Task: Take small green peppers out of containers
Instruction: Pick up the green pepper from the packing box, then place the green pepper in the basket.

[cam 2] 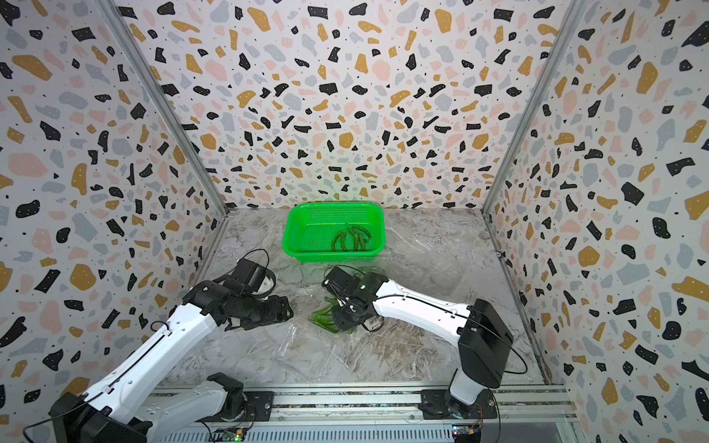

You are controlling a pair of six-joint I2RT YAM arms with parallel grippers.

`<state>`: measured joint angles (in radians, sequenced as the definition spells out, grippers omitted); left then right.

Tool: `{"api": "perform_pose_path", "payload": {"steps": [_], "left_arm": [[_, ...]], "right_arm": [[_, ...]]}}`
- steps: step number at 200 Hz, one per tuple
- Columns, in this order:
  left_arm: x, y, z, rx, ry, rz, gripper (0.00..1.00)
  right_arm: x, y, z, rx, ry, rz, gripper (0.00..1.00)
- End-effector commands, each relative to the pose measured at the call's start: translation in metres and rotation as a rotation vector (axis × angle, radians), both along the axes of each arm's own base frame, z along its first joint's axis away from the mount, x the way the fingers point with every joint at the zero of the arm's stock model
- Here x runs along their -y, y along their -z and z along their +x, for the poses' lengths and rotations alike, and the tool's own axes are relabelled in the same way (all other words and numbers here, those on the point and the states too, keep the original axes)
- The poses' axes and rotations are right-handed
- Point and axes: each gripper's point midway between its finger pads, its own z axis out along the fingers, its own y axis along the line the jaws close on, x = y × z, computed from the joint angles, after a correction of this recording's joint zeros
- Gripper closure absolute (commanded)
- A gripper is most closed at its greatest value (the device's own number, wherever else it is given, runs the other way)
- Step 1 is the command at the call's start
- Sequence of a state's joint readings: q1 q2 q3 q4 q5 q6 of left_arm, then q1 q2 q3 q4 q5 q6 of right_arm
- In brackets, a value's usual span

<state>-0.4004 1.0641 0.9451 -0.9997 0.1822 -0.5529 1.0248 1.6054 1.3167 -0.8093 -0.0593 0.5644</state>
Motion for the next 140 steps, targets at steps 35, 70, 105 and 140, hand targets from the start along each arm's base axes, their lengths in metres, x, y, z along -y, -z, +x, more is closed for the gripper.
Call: {"api": "perform_pose_path", "payload": {"steps": [35,70,105,140], "left_arm": [[0.002,-0.006,0.009,0.016,-0.012,-0.007,0.19],[0.002,-0.004,0.01,0.009,-0.018,-0.006,0.19],[-0.002,-0.006,0.007,0.002,-0.022,0.014,0.19],[-0.005,-0.013,0.001,-0.006,-0.025,0.021,0.19]], "right_arm": [[0.017,-0.082,0.015,0.01,0.108,0.187,0.9],[0.016,-0.12,0.048,0.067,0.137,0.285,0.9],[0.008,-0.135,0.123,0.178,0.17,0.34,0.9],[-0.002,-0.125,0.218,0.281,0.213,0.372,0.91]]}}
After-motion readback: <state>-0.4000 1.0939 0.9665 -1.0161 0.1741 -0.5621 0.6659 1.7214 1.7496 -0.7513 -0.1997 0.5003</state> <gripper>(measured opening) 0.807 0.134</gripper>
